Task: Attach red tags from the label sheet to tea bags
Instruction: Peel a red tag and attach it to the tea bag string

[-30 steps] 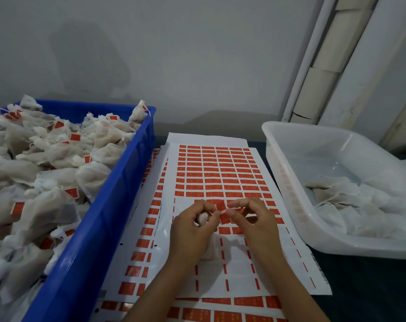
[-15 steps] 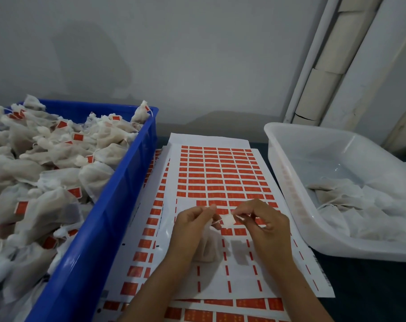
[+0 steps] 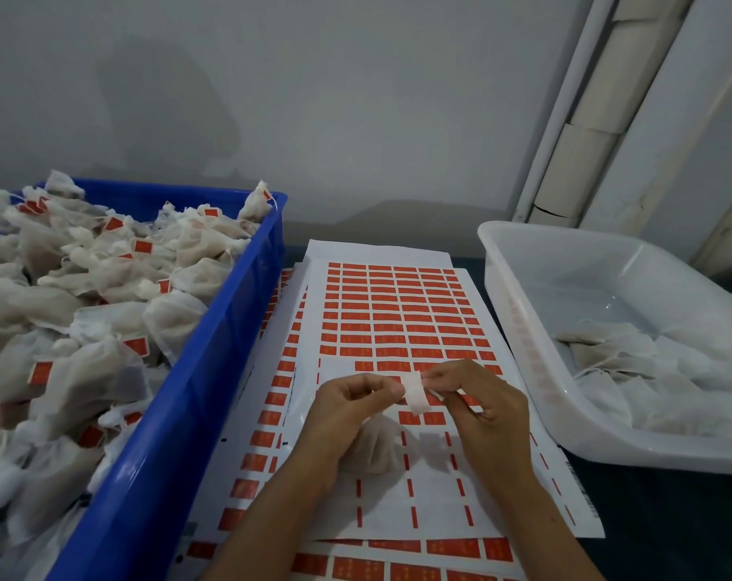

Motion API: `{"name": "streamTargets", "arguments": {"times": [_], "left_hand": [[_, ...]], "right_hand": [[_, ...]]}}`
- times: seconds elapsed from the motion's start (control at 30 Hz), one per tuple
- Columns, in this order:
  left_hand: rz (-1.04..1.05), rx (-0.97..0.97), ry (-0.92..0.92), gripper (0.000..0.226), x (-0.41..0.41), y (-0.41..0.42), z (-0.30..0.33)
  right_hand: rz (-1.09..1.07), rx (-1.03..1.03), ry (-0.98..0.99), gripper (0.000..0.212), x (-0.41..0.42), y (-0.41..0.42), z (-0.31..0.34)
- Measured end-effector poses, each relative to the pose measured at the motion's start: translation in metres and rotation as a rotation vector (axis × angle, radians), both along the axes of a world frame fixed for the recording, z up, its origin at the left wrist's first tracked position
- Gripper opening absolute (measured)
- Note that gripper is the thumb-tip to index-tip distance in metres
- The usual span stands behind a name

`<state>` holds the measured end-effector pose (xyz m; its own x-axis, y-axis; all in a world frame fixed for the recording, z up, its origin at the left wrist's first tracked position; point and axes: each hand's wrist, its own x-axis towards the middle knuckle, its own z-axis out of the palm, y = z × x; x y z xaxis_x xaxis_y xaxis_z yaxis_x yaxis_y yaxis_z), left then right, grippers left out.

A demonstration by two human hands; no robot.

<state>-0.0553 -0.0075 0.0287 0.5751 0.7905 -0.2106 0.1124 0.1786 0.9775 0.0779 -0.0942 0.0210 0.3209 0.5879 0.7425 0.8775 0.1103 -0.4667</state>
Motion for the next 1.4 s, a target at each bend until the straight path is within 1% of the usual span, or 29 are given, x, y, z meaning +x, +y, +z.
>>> {"name": "streamTargets", "arguments": {"times": [0.07, 0.1, 0.13, 0.17, 0.27, 0.33, 0.4, 0.47, 0.57, 0.63, 0.7, 0.77, 0.83, 0.87, 1.03, 1.13, 1.3, 1.33, 1.4], "left_hand": [[-0.010, -0.014, 0.020, 0.017, 0.0003, 0.0007, -0.0012], [-0.012, -0.017, 0.031, 0.018, 0.0007, 0.0013, -0.0017], [-0.013, -0.019, 0.040, 0.018, 0.0008, 0.0016, -0.0019], [-0.012, -0.023, 0.045, 0.017, 0.0007, 0.0018, -0.0017], [-0.006, -0.038, 0.036, 0.007, 0.0005, 0.0024, -0.0010], [0.001, -0.050, 0.040, 0.003, 0.0000, 0.0032, -0.0011], [0.006, -0.070, 0.044, 0.003, -0.0007, 0.0044, -0.0017], [0.003, -0.082, 0.039, 0.003, -0.0015, 0.0045, -0.0021], [0.010, -0.089, 0.025, 0.004, -0.0021, 0.0041, -0.0029], [0.020, -0.118, 0.007, 0.004, -0.0028, 0.0041, -0.0017], [0.018, -0.152, -0.003, 0.006, -0.0039, 0.0043, 0.0000], [0.004, -0.161, -0.003, 0.009, -0.0052, 0.0046, 0.0010], [-0.014, -0.153, -0.009, 0.010, -0.0056, 0.0046, 0.0014], [-0.023, -0.146, -0.011, 0.010, -0.0054, 0.0044, 0.0015], [-0.011, -0.096, 0.005, 0.010, -0.0022, 0.0040, 0.0013], [0.005, -0.024, 0.054, 0.008, 0.0011, 0.0035, -0.0011], [-0.001, 0.068, 0.074, 0.007, 0.0029, 0.0028, -0.0040], [-0.004, 0.095, 0.082, 0.006, 0.0033, 0.0027, -0.0046], [-0.013, 0.147, 0.090, 0.006, 0.0039, 0.0026, -0.0059]], "right_hand": [[0.039, 0.008, 0.027, 0.034, -0.0018, -0.0008, 0.0003], [0.048, 0.009, 0.036, 0.042, -0.0020, -0.0010, 0.0003], [0.048, 0.006, 0.033, 0.044, -0.0016, -0.0008, 0.0004], [0.038, 0.001, 0.021, 0.041, -0.0011, -0.0003, 0.0005], [-0.024, -0.009, -0.032, 0.008, 0.0015, 0.0024, 0.0005], [-0.005, -0.044, 0.006, 0.011, 0.0023, 0.0031, 0.0006], [0.017, -0.091, 0.130, 0.011, -0.0002, 0.0023, 0.0025], [0.045, -0.144, 0.269, 0.018, -0.0030, 0.0013, 0.0036], [0.119, -0.181, 0.411, 0.013, -0.0042, 0.0008, 0.0043], [0.157, -0.220, 0.412, 0.016, -0.0034, 0.0003, 0.0052], [0.162, -0.271, 0.352, 0.028, -0.0034, 0.0007, 0.0050], [0.157, -0.289, 0.314, 0.028, -0.0030, 0.0017, 0.0040], [0.155, -0.270, 0.305, 0.022, -0.0020, 0.0019, 0.0042], [0.158, -0.254, 0.302, 0.023, -0.0017, 0.0014, 0.0052], [0.178, -0.209, 0.294, 0.034, -0.0011, -0.0013, 0.0100], [0.177, -0.228, 0.309, 0.024, -0.0005, -0.0003, 0.0088], [0.215, -0.240, 0.387, 0.006, -0.0048, 0.0023, 0.0054], [0.217, -0.242, 0.414, 0.005, -0.0055, 0.0026, 0.0040], [0.216, -0.243, 0.469, 0.010, -0.0067, 0.0024, 0.0009]]}}
